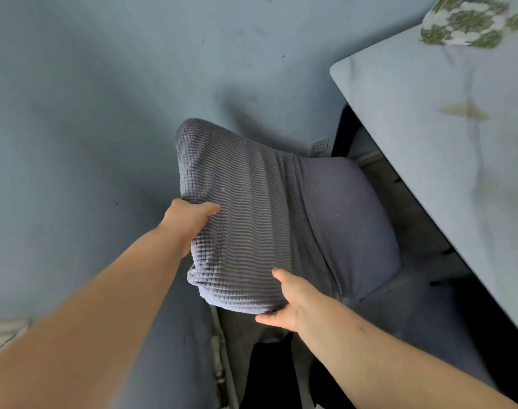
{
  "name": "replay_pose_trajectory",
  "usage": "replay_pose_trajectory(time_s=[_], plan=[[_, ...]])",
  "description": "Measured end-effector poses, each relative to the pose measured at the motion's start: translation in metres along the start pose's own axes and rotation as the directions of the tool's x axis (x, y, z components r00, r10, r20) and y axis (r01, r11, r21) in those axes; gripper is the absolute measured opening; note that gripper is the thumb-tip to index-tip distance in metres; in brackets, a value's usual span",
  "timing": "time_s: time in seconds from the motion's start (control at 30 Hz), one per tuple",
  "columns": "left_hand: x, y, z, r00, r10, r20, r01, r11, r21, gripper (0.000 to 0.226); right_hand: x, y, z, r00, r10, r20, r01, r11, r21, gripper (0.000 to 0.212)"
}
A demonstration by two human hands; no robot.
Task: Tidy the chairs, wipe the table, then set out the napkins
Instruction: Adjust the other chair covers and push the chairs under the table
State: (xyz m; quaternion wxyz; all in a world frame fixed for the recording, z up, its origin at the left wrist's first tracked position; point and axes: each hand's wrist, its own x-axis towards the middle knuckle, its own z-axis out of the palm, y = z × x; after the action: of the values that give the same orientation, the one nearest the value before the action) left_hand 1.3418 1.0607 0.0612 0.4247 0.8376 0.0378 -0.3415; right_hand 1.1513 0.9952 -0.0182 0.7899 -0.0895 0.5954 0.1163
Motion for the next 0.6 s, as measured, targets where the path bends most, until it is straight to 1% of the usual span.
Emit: replay_pose_trajectory(time_s=[0.03, 0.07, 0.1, 0.17, 0.27, 0.33, 0.47, 0.6], plan=[[0.009, 0.000, -0.002, 1.000, -0.012, 0.018, 0.012, 1.000, -0.008, 0.027, 0.006, 0.003, 0.003, 1.000, 0.015, -0.014, -0.014, 1.000, 0.018, 0.048], [0.017, 0.001, -0.004, 0.999, -0.033, 0.037, 0.034, 0.999, -0.025, 0.019, 0.011, 0.005, 0.006, 0.999, 0.031, -0.019, -0.030, 0.999, 0.044, 0.039], [0.026, 0.002, -0.007, 0.996, -0.066, 0.068, 0.069, 0.997, -0.037, 0.017, 0.018, 0.008, 0.008, 0.998, 0.061, -0.027, -0.059, 0.994, 0.093, 0.034], [0.039, 0.006, -0.015, 0.982, -0.123, 0.144, 0.131, 0.990, -0.046, 0.022, 0.024, 0.011, 0.008, 0.992, 0.118, -0.043, -0.109, 0.979, 0.172, 0.028], [0.055, 0.020, -0.022, 0.957, -0.133, 0.256, 0.149, 0.988, -0.044, 0.030, 0.027, 0.012, 0.005, 0.987, 0.150, -0.049, -0.136, 0.967, 0.216, 0.029], [0.064, 0.029, -0.021, 0.947, -0.144, 0.288, 0.164, 0.985, -0.048, 0.033, 0.027, 0.010, 0.004, 0.985, 0.164, -0.058, -0.149, 0.968, 0.204, 0.030], [0.066, 0.042, -0.010, 0.960, -0.159, 0.232, 0.168, 0.985, -0.022, 0.026, 0.024, 0.009, -0.001, 0.983, 0.177, -0.056, -0.163, 0.967, 0.197, 0.036], [0.057, 0.065, 0.012, 0.960, -0.100, 0.261, 0.101, 0.995, 0.011, 0.024, 0.017, 0.002, -0.021, 0.988, 0.155, -0.006, -0.146, 0.944, 0.295, 0.038]])
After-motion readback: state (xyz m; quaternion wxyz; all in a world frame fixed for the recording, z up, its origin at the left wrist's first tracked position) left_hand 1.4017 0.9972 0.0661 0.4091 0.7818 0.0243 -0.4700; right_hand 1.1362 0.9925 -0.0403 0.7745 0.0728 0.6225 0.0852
